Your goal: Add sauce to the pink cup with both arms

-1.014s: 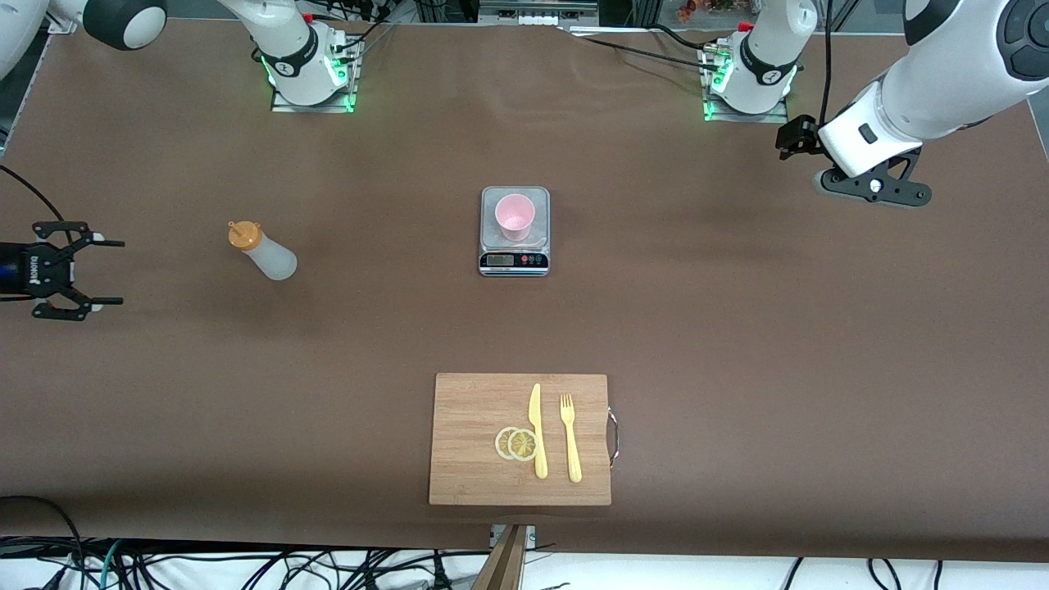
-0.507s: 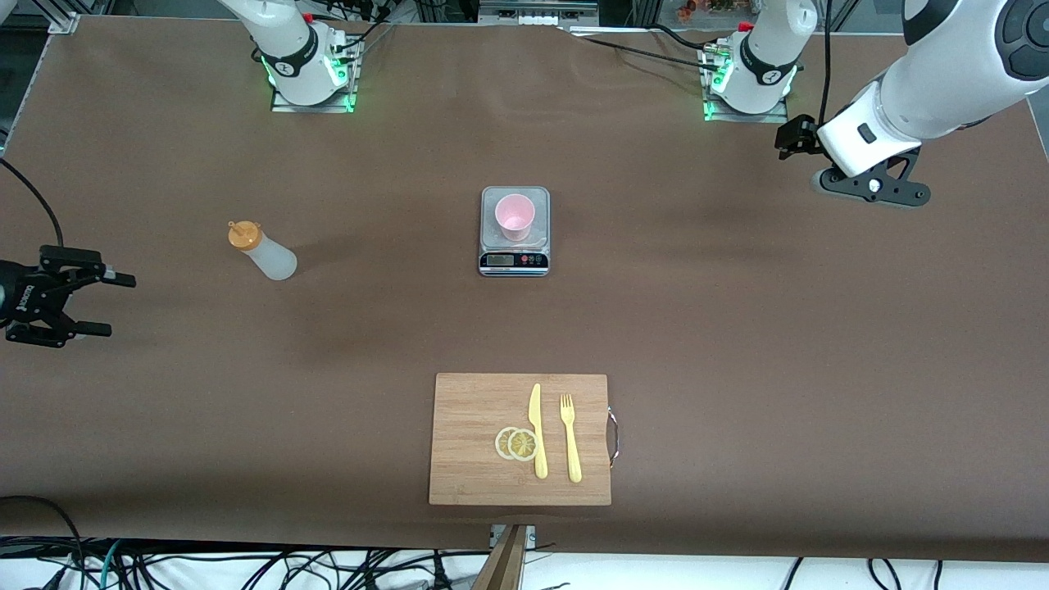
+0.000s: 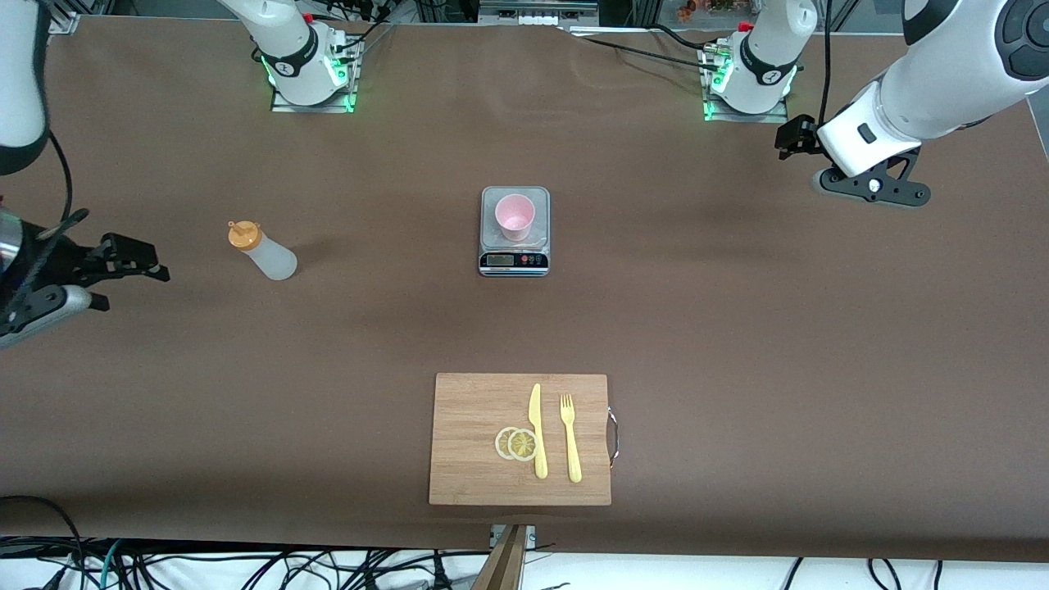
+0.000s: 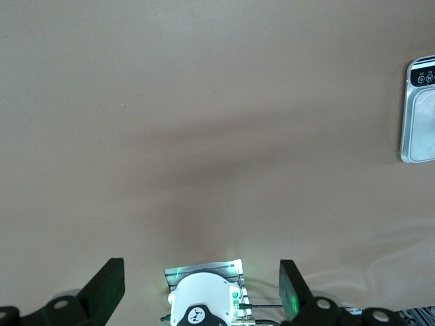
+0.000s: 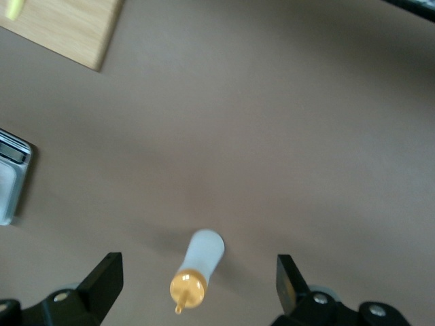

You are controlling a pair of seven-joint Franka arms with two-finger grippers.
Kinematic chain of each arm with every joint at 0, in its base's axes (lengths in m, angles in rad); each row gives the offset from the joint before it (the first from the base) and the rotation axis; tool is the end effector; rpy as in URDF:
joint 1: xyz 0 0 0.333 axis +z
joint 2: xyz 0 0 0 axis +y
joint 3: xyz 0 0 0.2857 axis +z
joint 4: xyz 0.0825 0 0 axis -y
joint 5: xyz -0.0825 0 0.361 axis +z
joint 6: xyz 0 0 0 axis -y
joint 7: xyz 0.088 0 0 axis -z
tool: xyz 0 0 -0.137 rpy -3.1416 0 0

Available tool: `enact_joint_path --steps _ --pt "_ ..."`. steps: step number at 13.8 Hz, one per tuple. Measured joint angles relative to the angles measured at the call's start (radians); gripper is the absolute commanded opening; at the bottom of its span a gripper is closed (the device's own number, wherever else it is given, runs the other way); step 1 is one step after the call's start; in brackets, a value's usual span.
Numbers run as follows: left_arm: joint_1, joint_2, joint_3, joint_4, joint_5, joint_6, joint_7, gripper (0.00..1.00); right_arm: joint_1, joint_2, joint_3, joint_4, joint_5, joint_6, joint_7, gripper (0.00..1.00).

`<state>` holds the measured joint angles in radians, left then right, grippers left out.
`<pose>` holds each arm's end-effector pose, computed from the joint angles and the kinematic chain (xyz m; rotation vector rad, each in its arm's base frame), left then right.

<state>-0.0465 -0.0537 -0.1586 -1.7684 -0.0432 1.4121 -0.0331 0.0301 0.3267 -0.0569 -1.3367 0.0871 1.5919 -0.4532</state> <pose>0.4678 -0.1052 0.4953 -3.0925 0.2647 0.4774 0.6150 -0.0001 0.4835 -2.9886 -0.6430 0.0806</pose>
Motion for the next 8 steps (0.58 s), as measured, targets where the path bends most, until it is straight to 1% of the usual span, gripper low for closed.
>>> enact_joint_path --steps 2,3,8 --pt "0.000 0.000 0.000 0.000 0.000 0.000 0.000 1.00 0.001 -0.050 0.022 -0.054 -0.081 0.001 0.010 1.00" --pt "0.000 0.000 0.000 0.000 0.000 0.000 0.000 1.00 0.000 -0.073 0.023 -0.077 -0.099 0.001 0.010 1.00" --pt "0.000 0.000 0.000 0.000 0.000 -0.002 0.000 1.00 -0.032 -0.160 0.021 -0.168 -0.122 0.001 0.012 1.00"
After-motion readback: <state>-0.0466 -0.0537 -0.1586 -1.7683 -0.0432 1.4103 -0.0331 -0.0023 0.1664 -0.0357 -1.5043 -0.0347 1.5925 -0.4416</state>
